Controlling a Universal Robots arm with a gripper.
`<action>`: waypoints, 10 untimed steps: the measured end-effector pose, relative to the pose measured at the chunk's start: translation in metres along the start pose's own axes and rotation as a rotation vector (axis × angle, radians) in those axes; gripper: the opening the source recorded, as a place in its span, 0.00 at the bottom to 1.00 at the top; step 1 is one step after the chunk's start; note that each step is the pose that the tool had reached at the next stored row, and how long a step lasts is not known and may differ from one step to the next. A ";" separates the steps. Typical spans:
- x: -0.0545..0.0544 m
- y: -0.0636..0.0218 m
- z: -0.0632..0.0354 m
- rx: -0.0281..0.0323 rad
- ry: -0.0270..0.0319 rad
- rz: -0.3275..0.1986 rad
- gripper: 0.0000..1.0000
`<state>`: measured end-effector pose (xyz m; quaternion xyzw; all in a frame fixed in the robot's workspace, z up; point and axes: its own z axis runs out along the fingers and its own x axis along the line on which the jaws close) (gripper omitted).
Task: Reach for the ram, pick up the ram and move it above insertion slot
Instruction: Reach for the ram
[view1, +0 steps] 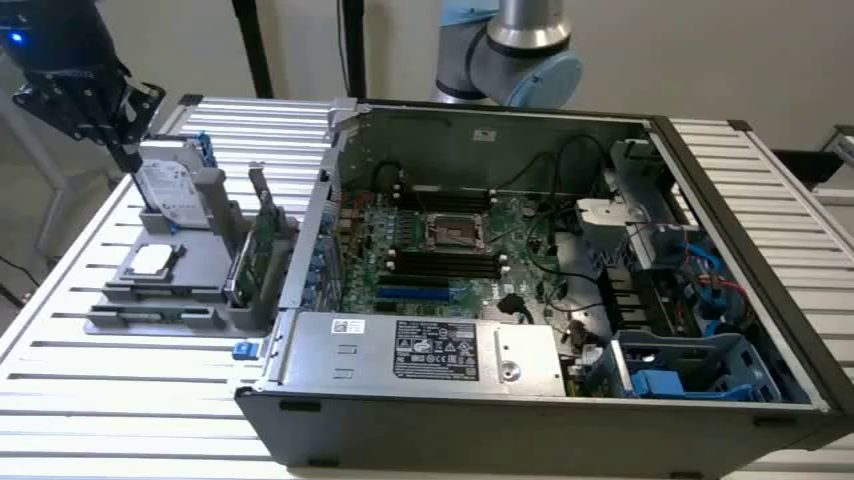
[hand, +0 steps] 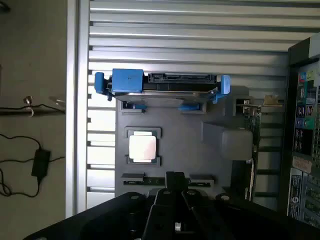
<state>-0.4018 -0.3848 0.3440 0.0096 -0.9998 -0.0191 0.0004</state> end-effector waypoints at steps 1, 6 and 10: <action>0.000 0.0000 0.0000 0.0000 0.0000 0.000 0.11; 0.000 0.0000 0.0000 0.0000 0.0000 0.000 0.11; 0.000 0.0000 0.0000 0.0000 0.0000 0.000 0.11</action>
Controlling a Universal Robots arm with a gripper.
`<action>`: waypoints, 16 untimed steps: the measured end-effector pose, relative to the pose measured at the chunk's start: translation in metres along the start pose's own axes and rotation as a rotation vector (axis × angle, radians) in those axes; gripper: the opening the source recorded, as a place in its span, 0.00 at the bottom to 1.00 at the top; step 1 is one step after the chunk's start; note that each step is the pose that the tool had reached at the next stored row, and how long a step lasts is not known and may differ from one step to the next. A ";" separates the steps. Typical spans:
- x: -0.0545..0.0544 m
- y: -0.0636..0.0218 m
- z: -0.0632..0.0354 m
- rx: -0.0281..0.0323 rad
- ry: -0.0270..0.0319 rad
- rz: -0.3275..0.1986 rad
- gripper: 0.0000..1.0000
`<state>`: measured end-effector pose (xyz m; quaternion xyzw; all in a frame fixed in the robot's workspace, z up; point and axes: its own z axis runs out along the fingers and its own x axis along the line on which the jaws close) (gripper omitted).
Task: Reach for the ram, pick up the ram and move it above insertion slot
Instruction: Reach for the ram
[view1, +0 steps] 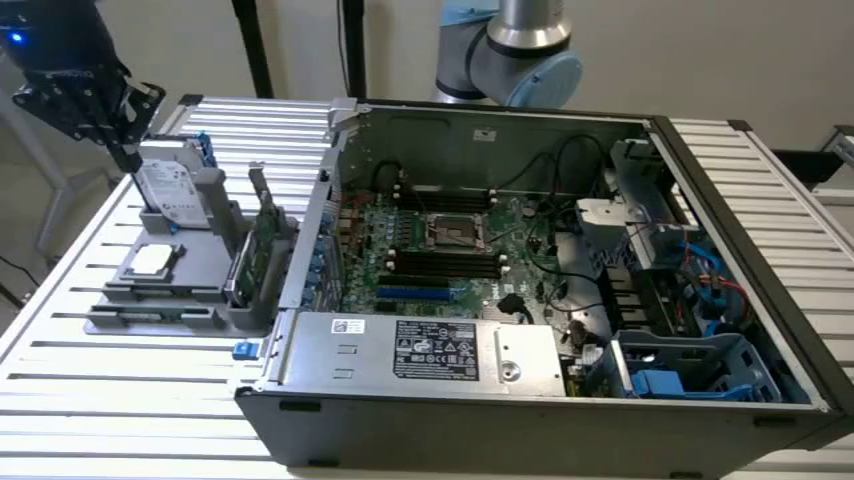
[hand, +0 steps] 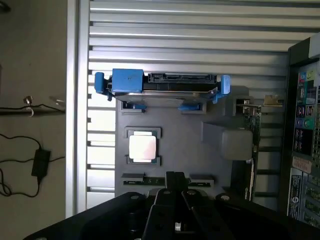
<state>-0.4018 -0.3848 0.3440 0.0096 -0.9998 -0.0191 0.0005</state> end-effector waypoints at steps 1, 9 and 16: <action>0.000 -0.0009 -0.0002 0.0002 0.0004 0.000 0.11; -0.002 -0.0243 -0.0010 0.0001 0.0001 0.000 0.11; -0.005 -0.0415 -0.0007 0.0000 0.0002 -0.004 0.11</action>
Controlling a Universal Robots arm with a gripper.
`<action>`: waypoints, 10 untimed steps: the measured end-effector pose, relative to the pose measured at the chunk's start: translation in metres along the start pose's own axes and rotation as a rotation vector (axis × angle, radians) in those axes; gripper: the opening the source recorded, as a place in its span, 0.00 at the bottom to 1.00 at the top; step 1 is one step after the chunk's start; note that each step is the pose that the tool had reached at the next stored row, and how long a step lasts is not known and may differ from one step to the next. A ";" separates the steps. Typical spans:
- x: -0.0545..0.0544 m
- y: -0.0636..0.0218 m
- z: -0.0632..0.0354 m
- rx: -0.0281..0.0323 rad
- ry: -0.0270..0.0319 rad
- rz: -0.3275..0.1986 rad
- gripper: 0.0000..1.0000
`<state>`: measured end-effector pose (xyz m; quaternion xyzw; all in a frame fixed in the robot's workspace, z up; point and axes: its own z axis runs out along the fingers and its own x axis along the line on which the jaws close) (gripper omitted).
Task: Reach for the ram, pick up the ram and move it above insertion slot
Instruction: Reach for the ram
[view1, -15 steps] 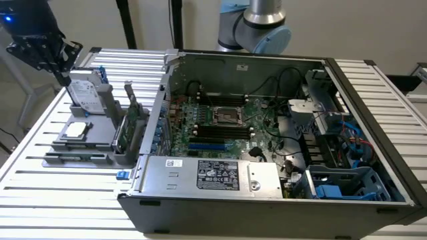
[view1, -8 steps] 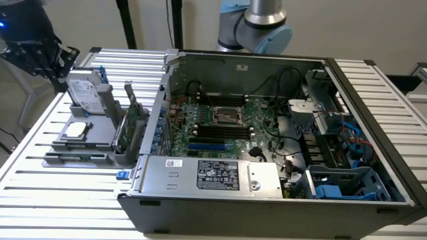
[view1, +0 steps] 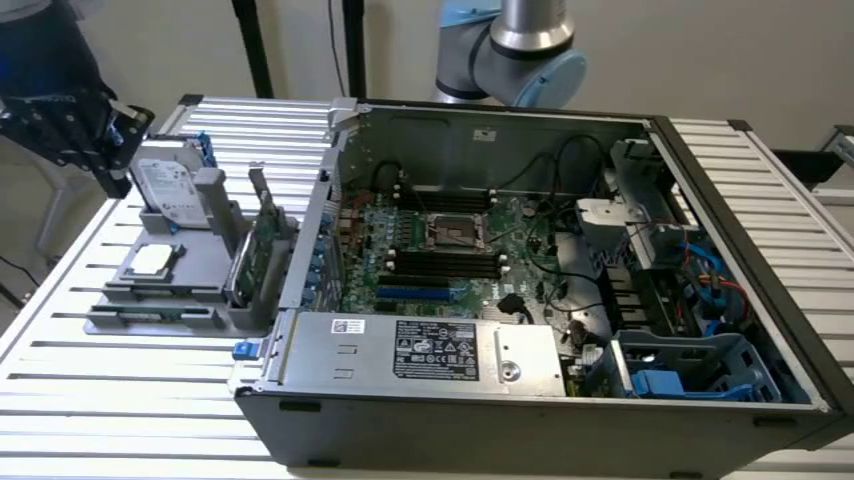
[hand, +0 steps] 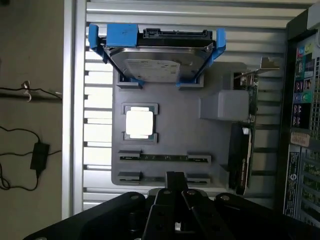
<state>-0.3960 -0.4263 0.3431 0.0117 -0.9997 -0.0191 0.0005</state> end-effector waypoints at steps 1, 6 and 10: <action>0.000 -0.0023 0.0004 0.0000 0.0000 -0.001 0.11; 0.000 -0.0151 0.0036 0.0000 0.0003 -0.006 0.11; 0.000 -0.0247 0.0059 0.0000 0.0004 -0.011 0.11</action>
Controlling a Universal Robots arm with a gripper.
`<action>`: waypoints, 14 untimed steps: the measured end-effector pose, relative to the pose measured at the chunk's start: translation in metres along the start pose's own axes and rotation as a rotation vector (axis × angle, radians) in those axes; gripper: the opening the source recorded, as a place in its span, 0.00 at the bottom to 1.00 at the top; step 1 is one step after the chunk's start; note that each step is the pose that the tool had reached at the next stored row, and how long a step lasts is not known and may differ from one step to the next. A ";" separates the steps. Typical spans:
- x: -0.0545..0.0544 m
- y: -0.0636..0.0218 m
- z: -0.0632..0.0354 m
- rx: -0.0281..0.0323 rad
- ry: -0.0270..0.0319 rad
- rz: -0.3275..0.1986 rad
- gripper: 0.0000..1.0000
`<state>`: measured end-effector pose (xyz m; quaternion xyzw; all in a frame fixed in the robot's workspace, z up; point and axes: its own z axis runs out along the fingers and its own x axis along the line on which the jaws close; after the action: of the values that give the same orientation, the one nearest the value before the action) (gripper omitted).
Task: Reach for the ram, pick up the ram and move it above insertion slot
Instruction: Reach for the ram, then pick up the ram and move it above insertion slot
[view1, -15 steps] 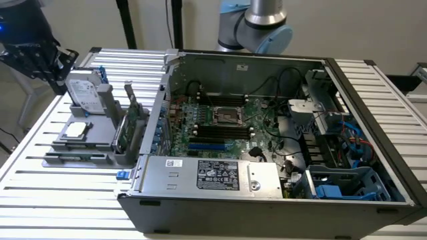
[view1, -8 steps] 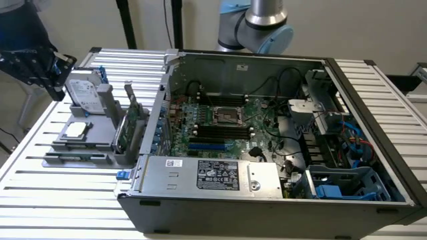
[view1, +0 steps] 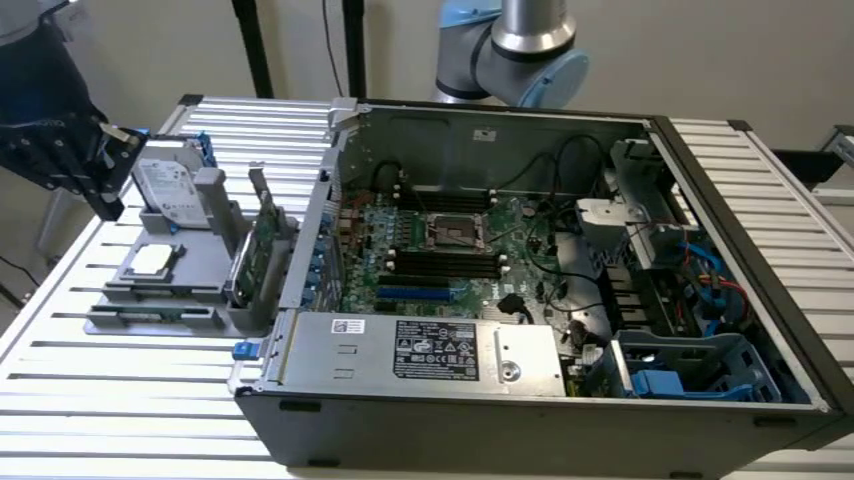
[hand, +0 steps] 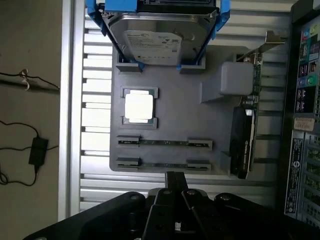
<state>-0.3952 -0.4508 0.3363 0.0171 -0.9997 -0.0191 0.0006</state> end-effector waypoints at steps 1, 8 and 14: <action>0.000 -0.0004 0.0000 -0.0004 0.0001 0.000 0.11; 0.000 -0.0004 0.0000 -0.0008 0.0001 0.000 0.11; 0.000 -0.0004 0.0000 -0.0008 0.0001 0.000 0.11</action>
<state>-0.3951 -0.4512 0.3363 0.0172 -0.9997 -0.0195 0.0006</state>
